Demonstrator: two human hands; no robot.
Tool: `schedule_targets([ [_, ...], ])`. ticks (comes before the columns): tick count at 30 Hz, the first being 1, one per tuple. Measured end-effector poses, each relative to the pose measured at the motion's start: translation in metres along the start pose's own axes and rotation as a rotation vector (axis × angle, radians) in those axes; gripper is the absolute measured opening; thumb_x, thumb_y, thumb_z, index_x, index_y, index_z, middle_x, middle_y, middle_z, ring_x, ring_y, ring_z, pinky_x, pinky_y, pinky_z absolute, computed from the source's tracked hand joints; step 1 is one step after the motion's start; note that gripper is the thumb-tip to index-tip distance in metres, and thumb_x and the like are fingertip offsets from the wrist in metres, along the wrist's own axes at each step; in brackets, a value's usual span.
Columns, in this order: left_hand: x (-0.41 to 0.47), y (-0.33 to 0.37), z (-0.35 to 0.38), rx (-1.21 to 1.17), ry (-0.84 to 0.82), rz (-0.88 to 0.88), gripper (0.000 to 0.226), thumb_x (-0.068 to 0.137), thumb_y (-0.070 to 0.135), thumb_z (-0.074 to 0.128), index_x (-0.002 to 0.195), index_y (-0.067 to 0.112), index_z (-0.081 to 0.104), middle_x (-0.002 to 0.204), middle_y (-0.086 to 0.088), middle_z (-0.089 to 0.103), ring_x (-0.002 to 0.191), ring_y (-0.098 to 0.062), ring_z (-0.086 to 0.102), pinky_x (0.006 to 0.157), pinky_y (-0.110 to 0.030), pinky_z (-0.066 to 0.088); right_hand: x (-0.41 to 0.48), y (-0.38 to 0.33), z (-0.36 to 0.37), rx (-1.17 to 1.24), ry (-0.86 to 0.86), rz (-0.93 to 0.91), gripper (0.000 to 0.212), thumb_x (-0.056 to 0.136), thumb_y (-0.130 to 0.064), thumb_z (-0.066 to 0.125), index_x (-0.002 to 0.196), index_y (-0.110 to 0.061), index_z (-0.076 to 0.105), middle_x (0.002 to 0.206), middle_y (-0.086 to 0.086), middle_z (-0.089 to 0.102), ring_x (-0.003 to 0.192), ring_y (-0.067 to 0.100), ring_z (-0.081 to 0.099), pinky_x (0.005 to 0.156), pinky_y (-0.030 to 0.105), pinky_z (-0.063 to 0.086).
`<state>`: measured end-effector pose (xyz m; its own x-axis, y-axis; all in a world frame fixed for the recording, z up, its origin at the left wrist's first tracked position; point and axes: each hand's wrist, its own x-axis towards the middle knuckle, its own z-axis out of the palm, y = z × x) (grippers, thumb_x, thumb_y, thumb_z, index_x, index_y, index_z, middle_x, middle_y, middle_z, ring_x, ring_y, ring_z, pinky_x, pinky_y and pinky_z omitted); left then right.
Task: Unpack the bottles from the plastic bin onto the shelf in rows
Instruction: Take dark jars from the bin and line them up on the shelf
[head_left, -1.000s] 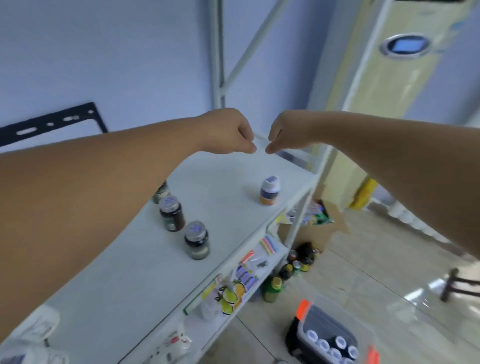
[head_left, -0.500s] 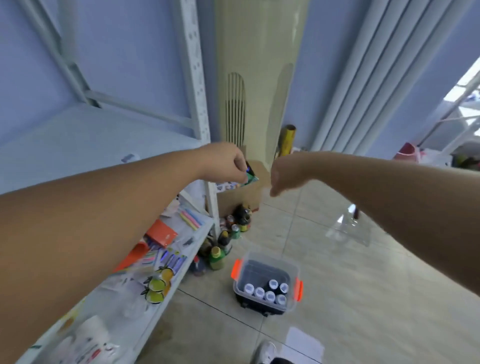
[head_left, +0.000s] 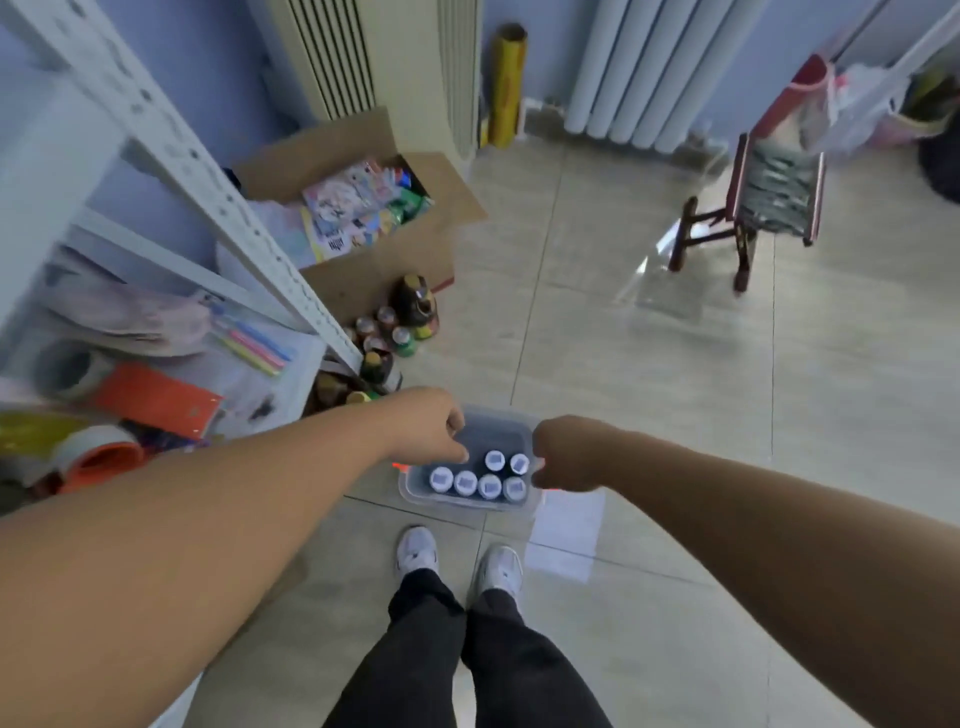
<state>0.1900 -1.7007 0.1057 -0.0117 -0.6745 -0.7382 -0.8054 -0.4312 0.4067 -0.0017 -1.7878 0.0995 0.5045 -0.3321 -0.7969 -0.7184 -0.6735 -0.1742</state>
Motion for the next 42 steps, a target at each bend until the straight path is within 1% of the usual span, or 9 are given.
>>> schedule_targets([
  [4, 0.078, -0.029, 0.046, -0.021, -0.069, -0.036, 0.033, 0.078, 0.043, 0.070, 0.101, 0.019, 0.067, 0.101, -0.001, 0.071, 0.099, -0.023, 0.068, 0.092, -0.041, 0.055, 0.062, 0.025, 0.063, 0.079, -0.037, 0.038, 0.031, 0.094, -0.030, 0.055, 0.117, -0.009, 0.059, 0.119, 0.012, 0.065, 0.109, 0.032, 0.061, 0.088, 0.037, 0.050],
  [11, 0.190, -0.064, 0.133, -0.144, -0.157, 0.013, 0.036, 0.075, 0.042, 0.068, 0.095, 0.016, 0.053, 0.095, 0.002, 0.060, 0.086, -0.019, 0.057, 0.091, -0.045, 0.052, 0.167, 0.041, 0.130, 0.212, -0.007, 0.121, 0.028, 0.094, -0.026, 0.053, 0.119, -0.013, 0.057, 0.113, 0.010, 0.066, 0.102, 0.030, 0.062, 0.082, 0.036, 0.052],
  [16, 0.247, -0.080, 0.187, -0.165, -0.100, 0.018, 0.034, 0.077, 0.035, 0.070, 0.105, 0.019, 0.059, 0.104, 0.001, 0.062, 0.092, -0.025, 0.061, 0.069, -0.035, 0.047, 0.228, 0.038, 0.158, -0.008, 0.075, 0.070, 0.026, 0.091, -0.025, 0.057, 0.115, -0.014, 0.057, 0.113, 0.006, 0.064, 0.106, 0.028, 0.061, 0.079, 0.033, 0.047],
  [20, 0.285, -0.084, 0.218, -0.133, 0.009, 0.016, 0.041, 0.081, 0.033, 0.070, 0.116, 0.019, 0.054, 0.123, -0.001, 0.056, 0.108, -0.027, 0.059, 0.074, -0.035, 0.041, 0.262, 0.050, 0.172, -0.289, 0.066, 0.066, 0.035, 0.087, -0.030, 0.058, 0.119, -0.017, 0.061, 0.124, 0.003, 0.065, 0.128, 0.025, 0.049, 0.115, 0.038, 0.024],
  [25, 0.311, -0.089, 0.243, -0.170, 0.068, 0.060, 0.042, 0.087, 0.030, 0.067, 0.126, 0.020, 0.055, 0.133, -0.003, 0.056, 0.117, -0.028, 0.057, 0.080, -0.035, 0.043, 0.280, 0.056, 0.182, -0.314, 0.017, 0.070, 0.028, 0.092, -0.030, 0.056, 0.118, -0.024, 0.064, 0.116, -0.004, 0.071, 0.132, 0.022, 0.048, 0.122, 0.038, 0.008],
  [28, 0.317, -0.092, 0.251, -0.164, 0.087, 0.029, 0.042, 0.091, 0.031, 0.064, 0.130, 0.018, 0.054, 0.135, -0.005, 0.055, 0.116, -0.029, 0.058, 0.086, -0.039, 0.047, 0.283, 0.052, 0.187, -0.273, 0.022, 0.078, 0.006, 0.087, -0.024, 0.059, 0.092, -0.025, 0.061, 0.098, -0.005, 0.072, 0.114, 0.022, 0.058, 0.116, 0.035, 0.019],
  [34, 0.323, -0.100, 0.254, -0.203, 0.087, 0.020, 0.028, 0.092, 0.029, 0.059, 0.115, 0.014, 0.057, 0.122, -0.007, 0.059, 0.100, -0.028, 0.061, 0.077, -0.036, 0.047, 0.297, 0.052, 0.196, -0.229, 0.082, 0.102, 0.020, 0.090, -0.023, 0.054, 0.074, -0.022, 0.041, 0.077, -0.005, 0.057, 0.077, 0.022, 0.052, 0.091, 0.032, 0.035],
  [38, 0.315, -0.104, 0.241, -0.272, 0.067, -0.019, 0.030, 0.087, 0.036, 0.064, 0.110, 0.017, 0.059, 0.106, -0.002, 0.065, 0.094, -0.026, 0.062, 0.073, -0.035, 0.048, 0.295, 0.053, 0.200, 0.026, 0.163, 0.111, 0.007, 0.092, -0.019, 0.055, 0.096, -0.014, 0.053, 0.098, 0.006, 0.065, 0.076, 0.028, 0.054, 0.067, 0.033, 0.035],
  [42, 0.290, -0.108, 0.209, -0.376, 0.035, -0.036, 0.026, 0.079, 0.037, 0.070, 0.101, 0.026, 0.062, 0.093, 0.004, 0.068, 0.084, -0.021, 0.064, 0.069, -0.035, 0.053, 0.280, 0.050, 0.190, 0.350, 0.199, 0.179, 0.026, 0.092, -0.023, 0.058, 0.114, -0.009, 0.055, 0.108, 0.013, 0.064, 0.088, 0.033, 0.059, 0.066, 0.033, 0.039],
])
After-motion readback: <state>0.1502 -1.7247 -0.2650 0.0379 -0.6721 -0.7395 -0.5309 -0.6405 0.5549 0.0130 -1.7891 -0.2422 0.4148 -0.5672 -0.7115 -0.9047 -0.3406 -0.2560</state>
